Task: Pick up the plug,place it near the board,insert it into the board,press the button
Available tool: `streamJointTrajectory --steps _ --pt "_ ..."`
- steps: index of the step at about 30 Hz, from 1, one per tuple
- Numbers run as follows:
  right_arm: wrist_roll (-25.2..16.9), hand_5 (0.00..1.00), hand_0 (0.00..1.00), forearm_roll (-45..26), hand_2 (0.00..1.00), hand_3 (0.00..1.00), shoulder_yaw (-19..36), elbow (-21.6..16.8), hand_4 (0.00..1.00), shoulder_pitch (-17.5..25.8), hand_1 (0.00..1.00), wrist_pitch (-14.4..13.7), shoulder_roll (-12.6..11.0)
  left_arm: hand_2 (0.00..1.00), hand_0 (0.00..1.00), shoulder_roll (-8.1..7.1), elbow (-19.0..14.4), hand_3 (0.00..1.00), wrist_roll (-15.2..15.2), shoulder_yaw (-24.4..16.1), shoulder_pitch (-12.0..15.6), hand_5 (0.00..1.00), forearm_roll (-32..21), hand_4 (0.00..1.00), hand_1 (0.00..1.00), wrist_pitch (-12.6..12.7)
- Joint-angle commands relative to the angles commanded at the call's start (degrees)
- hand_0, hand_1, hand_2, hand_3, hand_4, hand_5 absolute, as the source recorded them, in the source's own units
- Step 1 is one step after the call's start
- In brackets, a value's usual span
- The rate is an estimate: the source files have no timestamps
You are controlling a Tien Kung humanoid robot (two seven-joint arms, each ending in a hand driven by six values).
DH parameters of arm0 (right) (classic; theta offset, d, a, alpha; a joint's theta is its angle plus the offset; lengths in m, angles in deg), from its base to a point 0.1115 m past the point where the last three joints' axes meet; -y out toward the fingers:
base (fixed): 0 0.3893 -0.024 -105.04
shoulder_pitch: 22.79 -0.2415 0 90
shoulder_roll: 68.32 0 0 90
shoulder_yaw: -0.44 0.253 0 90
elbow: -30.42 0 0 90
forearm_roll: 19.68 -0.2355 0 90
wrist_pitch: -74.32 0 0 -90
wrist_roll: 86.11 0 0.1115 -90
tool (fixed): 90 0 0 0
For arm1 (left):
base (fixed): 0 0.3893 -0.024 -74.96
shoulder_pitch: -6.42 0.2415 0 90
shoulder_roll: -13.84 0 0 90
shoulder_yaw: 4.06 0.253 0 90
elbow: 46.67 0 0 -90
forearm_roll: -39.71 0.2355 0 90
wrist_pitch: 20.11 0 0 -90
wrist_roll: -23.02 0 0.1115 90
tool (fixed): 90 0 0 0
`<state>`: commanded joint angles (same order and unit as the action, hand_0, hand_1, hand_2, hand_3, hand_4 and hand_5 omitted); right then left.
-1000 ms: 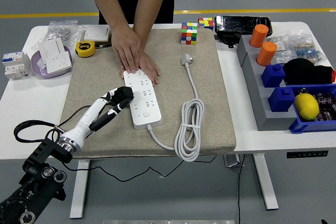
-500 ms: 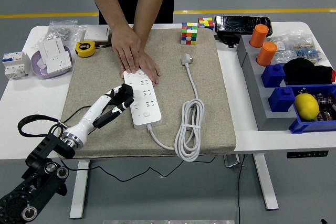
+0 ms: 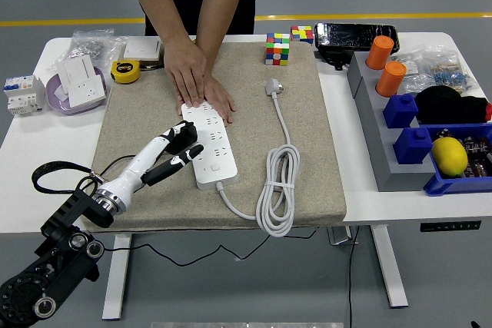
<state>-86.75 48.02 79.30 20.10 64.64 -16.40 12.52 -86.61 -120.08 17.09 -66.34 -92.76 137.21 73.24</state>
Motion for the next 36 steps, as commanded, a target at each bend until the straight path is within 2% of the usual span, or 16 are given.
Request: streamJointTrajectory --steps 25,36 --pt "0.0 0.998 0.884 -0.4 0.8 0.849 -0.2 0.0 0.998 -0.2 0.829 0.0 -0.1 0.998 0.998 -2.45 0.6 0.955 -0.2 5.7 -4.7 0.998 1.9 0.998 0.998 0.1" --pt "0.0 0.998 0.882 -0.6 0.798 0.849 -0.3 0.0 0.998 -0.3 0.825 0.0 -0.1 0.998 0.998 -3.32 0.4 0.955 0.4 7.6 -6.2 0.998 5.0 0.998 0.998 -0.1"
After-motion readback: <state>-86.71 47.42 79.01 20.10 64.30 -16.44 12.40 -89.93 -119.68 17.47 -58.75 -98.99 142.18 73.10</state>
